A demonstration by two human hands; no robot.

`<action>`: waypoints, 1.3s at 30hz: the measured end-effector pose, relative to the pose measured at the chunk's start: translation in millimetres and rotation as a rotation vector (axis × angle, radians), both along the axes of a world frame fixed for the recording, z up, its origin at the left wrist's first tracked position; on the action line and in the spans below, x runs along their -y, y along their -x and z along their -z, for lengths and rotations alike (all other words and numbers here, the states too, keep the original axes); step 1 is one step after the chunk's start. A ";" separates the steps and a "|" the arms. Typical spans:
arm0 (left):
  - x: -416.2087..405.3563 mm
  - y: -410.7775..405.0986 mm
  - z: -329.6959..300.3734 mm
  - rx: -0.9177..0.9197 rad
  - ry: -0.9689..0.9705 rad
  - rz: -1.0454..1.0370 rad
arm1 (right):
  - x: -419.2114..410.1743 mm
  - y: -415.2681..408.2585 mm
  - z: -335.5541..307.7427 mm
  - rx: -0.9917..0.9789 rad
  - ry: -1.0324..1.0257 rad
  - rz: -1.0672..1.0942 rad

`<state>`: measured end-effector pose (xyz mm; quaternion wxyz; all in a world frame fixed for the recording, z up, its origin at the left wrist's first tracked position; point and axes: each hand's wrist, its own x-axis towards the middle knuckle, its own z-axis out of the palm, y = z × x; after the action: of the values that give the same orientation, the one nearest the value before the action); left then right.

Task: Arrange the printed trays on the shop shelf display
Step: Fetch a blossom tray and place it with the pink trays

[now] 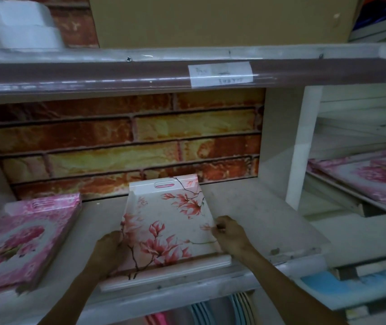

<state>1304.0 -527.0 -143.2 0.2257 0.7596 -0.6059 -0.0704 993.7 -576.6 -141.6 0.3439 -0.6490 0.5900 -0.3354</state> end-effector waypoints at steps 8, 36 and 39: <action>-20.7 61.9 -48.2 -0.176 0.394 0.130 | -39.7 111.2 -45.4 0.137 0.344 0.119; 35.0 555.0 -83.4 -0.138 0.383 1.023 | -147.0 515.7 -96.9 -0.092 0.489 0.489; 60.6 577.2 -79.5 -0.050 0.363 1.036 | -123.2 541.8 -110.5 -0.163 0.509 0.499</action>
<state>726.9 -587.6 -63.7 0.3032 0.3086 -0.8976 -0.0849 451.8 -453.3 -31.1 0.0309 -0.5746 0.6533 -0.4919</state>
